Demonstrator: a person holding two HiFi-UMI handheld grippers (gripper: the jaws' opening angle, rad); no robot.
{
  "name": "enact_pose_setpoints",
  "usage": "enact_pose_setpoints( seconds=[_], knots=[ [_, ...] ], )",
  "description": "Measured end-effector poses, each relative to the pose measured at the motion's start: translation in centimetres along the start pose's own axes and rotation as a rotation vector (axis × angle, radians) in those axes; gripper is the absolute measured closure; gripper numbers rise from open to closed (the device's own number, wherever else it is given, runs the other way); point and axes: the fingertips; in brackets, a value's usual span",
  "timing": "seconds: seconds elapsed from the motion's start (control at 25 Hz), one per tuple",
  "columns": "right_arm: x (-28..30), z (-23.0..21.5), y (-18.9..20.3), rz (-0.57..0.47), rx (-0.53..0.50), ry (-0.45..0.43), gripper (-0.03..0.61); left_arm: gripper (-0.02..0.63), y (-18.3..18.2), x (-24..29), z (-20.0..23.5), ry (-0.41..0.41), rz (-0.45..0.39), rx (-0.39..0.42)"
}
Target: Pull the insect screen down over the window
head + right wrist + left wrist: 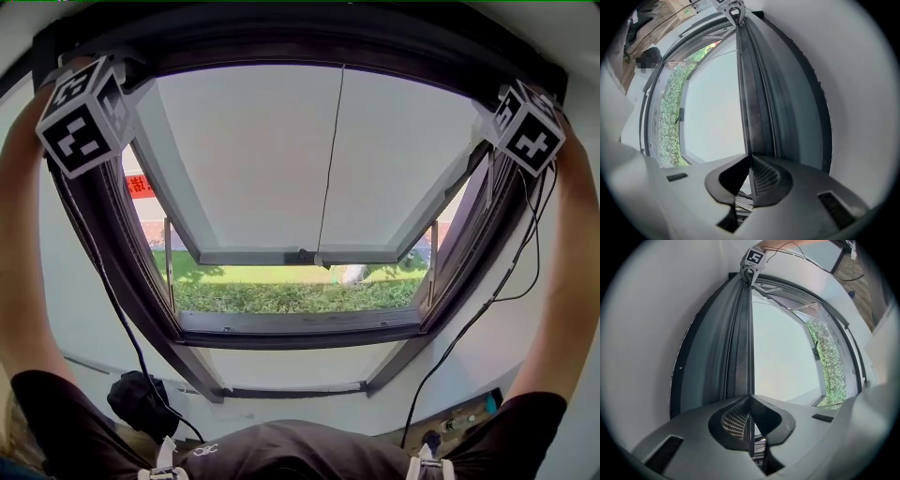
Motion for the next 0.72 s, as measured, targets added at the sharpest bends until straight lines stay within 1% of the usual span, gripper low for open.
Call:
enact_pose_setpoints(
  seconds=[0.16, 0.24, 0.36, 0.4, 0.48, 0.6, 0.68, 0.72],
  knots=[
    [0.8, 2.8, 0.1, 0.035, -0.01, -0.099, 0.554, 0.588, 0.1, -0.1, -2.7, 0.102, -0.001, 0.014],
    [0.9, 3.5, 0.3, 0.034, -0.01, -0.103, 0.555, 0.588, 0.3, -0.2, -3.5, 0.11, -0.002, 0.021],
    [1.4, 5.3, 0.4, 0.027, -0.003, -0.142, 0.554, 0.588, 0.2, -0.4, -5.5, 0.149, -0.011, 0.02],
    [1.5, 5.9, 0.5, 0.033, -0.005, -0.143, 0.554, 0.588, 0.3, -0.5, -6.1, 0.154, -0.014, 0.021],
    [1.6, 6.8, 0.9, 0.036, 0.006, -0.148, 0.554, 0.588, 0.5, -0.7, -7.5, 0.174, -0.03, 0.006],
    [2.0, 9.3, 0.9, 0.01, 0.025, -0.211, 0.552, 0.588, 0.6, -1.4, -10.0, 0.23, -0.047, -0.004],
    [2.4, 11.3, 0.8, 0.01, -0.009, -0.236, 0.552, 0.588, 0.9, -2.0, -12.2, 0.261, -0.038, 0.016],
    [2.4, 12.0, 0.8, 0.019, -0.038, -0.23, 0.554, 0.588, 1.1, -2.2, -13.1, 0.268, -0.033, 0.024]
  ],
)
Point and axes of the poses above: the fingertips, and each gripper's own axes: x forward along the fingers, z to its left, y out of its underside, and after that the axes turned 8 degrees about -y, right-handed
